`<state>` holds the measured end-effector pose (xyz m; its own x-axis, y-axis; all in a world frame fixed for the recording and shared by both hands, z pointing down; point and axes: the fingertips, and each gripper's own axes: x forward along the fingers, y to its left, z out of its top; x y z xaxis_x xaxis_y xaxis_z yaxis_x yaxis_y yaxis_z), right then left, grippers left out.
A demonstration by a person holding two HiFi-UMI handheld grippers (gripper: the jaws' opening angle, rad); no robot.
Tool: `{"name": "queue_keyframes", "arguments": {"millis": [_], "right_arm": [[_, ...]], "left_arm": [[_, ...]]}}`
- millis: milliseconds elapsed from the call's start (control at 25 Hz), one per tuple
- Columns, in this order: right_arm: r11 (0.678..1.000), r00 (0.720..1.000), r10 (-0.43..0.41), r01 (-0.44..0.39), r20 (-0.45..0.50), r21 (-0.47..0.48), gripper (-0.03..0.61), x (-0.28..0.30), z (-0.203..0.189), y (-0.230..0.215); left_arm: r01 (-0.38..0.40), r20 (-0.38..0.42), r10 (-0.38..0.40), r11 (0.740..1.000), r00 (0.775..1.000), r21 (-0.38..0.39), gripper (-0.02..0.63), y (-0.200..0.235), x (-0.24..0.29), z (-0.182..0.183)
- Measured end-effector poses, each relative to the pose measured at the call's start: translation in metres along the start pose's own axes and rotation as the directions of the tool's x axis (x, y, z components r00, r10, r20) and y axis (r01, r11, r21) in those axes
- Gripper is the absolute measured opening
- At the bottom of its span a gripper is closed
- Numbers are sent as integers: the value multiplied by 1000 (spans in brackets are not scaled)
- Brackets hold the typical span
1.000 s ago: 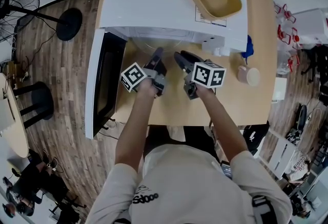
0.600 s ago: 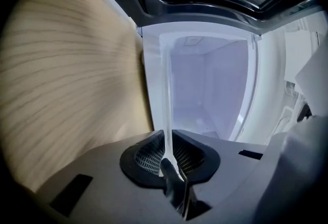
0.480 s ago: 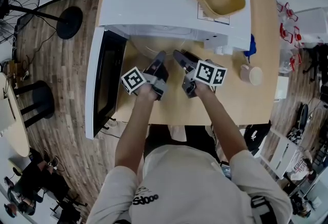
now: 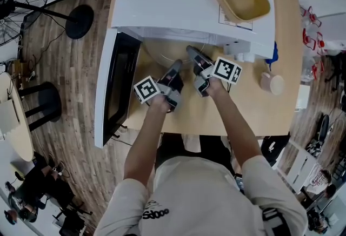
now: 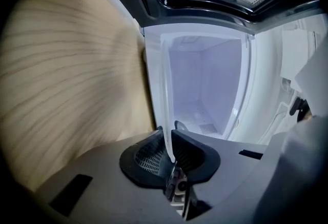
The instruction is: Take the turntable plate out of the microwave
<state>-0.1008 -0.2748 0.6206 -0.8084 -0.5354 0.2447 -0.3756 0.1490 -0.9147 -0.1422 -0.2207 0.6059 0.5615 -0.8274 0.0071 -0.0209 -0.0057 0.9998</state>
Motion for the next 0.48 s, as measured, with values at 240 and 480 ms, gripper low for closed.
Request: {"name": "queue_keyframes", "arguments": {"millis": [240,480], "right_arm": [[998,999,44,-45,27,43,71,10,0,3],[976,985,163,-170,56,136,37,7,-4,9]], "left_arm": [[-17,-42,18,1000,999,12,54,9,-10,-8],[-46,-61,52,994,997,102,58,15,-22,-11]]}}
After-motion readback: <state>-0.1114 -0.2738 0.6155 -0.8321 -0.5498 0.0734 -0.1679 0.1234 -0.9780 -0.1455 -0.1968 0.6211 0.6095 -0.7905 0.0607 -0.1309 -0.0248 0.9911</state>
